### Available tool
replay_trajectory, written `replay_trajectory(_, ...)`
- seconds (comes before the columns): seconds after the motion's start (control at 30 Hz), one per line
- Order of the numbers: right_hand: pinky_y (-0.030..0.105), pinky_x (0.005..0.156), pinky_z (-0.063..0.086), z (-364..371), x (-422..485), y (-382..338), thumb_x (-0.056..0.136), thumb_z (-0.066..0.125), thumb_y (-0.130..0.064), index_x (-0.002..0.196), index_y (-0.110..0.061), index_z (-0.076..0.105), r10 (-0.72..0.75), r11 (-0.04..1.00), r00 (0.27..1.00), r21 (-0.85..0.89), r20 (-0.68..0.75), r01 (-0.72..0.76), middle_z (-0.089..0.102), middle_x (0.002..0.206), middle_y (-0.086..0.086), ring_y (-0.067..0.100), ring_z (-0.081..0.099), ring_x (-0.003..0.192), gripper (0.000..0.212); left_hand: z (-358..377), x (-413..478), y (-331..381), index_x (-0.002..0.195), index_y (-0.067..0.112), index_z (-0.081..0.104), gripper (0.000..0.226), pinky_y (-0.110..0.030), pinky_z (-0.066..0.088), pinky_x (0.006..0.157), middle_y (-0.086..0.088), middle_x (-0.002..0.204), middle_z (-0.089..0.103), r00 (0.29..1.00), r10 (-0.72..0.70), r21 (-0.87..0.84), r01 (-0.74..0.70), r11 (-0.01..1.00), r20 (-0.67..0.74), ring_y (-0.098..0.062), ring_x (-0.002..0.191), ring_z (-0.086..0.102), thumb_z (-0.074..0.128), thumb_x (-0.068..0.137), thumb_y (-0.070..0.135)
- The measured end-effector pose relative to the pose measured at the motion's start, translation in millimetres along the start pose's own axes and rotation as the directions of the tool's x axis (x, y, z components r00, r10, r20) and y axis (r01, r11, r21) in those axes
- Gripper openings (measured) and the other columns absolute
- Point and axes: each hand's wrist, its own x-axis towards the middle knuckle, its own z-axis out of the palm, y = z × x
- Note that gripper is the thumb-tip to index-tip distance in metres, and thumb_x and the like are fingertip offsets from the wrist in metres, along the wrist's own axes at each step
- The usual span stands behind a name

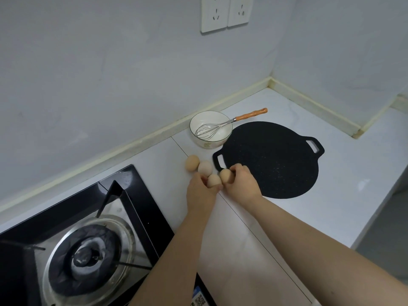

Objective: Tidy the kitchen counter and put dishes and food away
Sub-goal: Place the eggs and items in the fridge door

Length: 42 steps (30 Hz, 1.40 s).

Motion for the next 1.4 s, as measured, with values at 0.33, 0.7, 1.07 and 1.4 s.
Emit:
replay_trajectory(0.33, 0.035, 0.083, 0.047, -1.9, -0.9, 4.2, 0.086, 0.059, -0.022, 0.121, -0.013, 0.049, -0.015, 1.0, 1.0, -0.005, 0.019, 0.016, 0.049, 0.119, 0.008, 0.027, 0.057, 0.099, 0.037, -4.8, -0.4, 0.1, 0.096, 0.022, 0.045, 0.032, -0.025, 0.037, 0.077, 0.011, 0.09, 0.054, 0.999, 0.029, 0.008, -0.03, 1.0, 0.022, -0.013, 0.088, 0.054, 0.072, 0.079, 0.023)
replay_trajectory(0.7, 0.039, 0.086, 0.048, -8.7, -6.3, 5.8, 0.087, 0.06, -0.029, 0.13, -0.015, 0.044, 0.007, 1.0, 1.0, 0.001, 0.028, -0.007, 0.045, 0.125, 0.007, 0.026, 0.056, 0.104, 0.048, -7.2, 10.0, -5.5, 0.117, 0.013, 0.052, 0.042, -0.028, 0.035, 0.093, -0.005, 0.127, 0.044, 0.954, 0.212, 0.175, -0.177, 0.969, -0.212, -0.023, 0.117, 0.041, 0.067, 0.079, 0.022)
replay_trajectory(1.07, 0.031, 0.1, 0.036, -5.1, 12.4, -18.1, 0.088, 0.057, -0.027, 0.136, -0.018, 0.046, -0.144, 0.99, 0.989, -0.005, 0.03, 0.144, 0.048, 0.13, 0.002, 0.022, 0.036, 0.122, 0.05, -51.7, 71.3, -2.1, 0.138, 0.018, 0.048, 0.045, -0.02, 0.027, 0.102, -0.003, 0.143, 0.047, 0.995, 0.1, 0.095, -0.1, 0.99, 0.0, -0.019, 0.131, 0.042, 0.044, 0.094, 0.011)
replay_trajectory(1.4, 0.037, 0.102, 0.04, 14.7, 44.6, -47.8, 0.078, 0.071, -0.035, 0.134, -0.025, 0.051, -0.16, 0.986, 0.972, -0.026, 0.173, 0.167, 0.052, 0.127, 0.002, 0.021, 0.039, 0.123, 0.06, -62.1, 88.2, -13.3, 0.125, 0.016, 0.062, 0.041, -0.017, 0.038, 0.086, -0.002, 0.126, 0.061, 0.987, 0.149, 0.06, -0.153, 0.986, 0.062, -0.009, 0.099, 0.055, 0.059, 0.086, 0.002)
